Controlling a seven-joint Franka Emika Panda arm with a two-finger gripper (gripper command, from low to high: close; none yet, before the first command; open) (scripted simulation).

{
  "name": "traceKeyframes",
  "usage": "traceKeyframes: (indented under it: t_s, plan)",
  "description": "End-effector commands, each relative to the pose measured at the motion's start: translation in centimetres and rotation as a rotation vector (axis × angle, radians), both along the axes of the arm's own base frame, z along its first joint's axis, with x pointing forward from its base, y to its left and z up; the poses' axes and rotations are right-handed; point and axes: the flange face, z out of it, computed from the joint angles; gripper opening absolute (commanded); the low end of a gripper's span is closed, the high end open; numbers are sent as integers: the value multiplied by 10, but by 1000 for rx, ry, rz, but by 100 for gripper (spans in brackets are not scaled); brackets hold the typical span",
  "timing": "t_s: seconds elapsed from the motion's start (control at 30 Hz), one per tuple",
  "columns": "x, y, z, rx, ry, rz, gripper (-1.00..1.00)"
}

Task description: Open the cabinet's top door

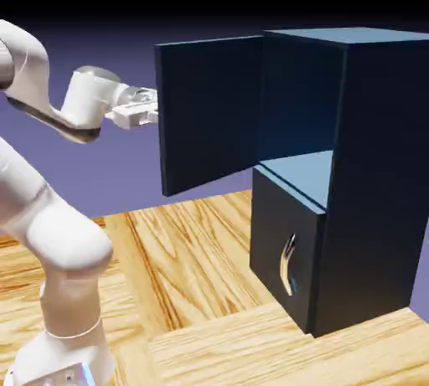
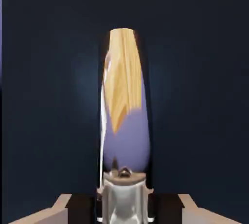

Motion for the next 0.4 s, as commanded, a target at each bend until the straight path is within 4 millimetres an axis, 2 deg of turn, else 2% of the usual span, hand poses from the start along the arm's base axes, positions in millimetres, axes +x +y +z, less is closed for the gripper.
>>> traceKeyframes:
  t_s: [0.0,0.2,0.37]
  plan:
    - [2,7,0,0,0,-24,-100]
    - [14,41,0,0,0,-160,-100]
    - [24,61,0,0,0,-242,-100]
